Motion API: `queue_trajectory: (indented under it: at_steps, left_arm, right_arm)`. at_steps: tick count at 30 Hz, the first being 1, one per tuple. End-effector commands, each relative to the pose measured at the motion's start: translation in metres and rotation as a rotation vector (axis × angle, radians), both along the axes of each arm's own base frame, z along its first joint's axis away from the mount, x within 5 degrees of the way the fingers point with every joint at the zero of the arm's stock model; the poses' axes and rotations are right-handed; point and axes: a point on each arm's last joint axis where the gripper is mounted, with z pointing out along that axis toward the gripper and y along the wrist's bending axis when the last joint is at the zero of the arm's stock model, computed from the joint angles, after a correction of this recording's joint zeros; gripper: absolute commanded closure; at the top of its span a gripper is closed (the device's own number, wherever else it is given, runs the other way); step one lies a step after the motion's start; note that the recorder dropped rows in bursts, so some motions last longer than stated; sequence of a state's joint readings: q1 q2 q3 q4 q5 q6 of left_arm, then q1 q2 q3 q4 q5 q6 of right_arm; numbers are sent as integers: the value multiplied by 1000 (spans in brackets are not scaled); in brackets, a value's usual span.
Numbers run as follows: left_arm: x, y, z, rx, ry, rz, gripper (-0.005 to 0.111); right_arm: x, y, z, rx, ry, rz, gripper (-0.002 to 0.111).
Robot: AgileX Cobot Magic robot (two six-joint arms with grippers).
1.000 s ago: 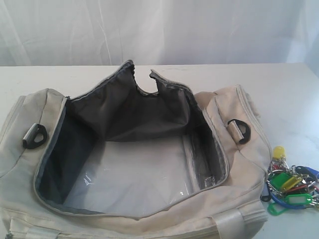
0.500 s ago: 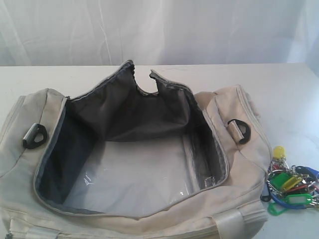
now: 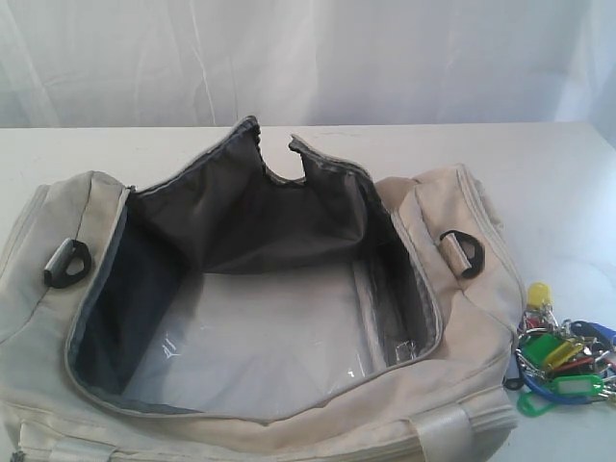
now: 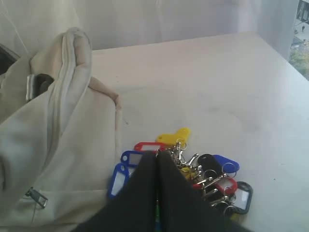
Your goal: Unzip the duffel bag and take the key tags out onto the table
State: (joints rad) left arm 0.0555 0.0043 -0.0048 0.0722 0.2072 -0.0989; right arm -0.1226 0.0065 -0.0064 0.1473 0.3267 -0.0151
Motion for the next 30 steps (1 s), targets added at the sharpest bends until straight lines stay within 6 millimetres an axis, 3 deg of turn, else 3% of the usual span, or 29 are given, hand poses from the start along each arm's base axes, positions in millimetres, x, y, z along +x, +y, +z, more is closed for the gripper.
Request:
queue_trajectory:
  at_steps: [1, 30]
  left_arm:
    - [0, 0, -2, -12, 1, 4, 107]
    - [0, 0, -2, -12, 1, 4, 107]
  right_arm:
    - [0, 1, -1, -8, -8, 14, 108]
    - [-1, -2, -4, -8, 23, -27, 108]
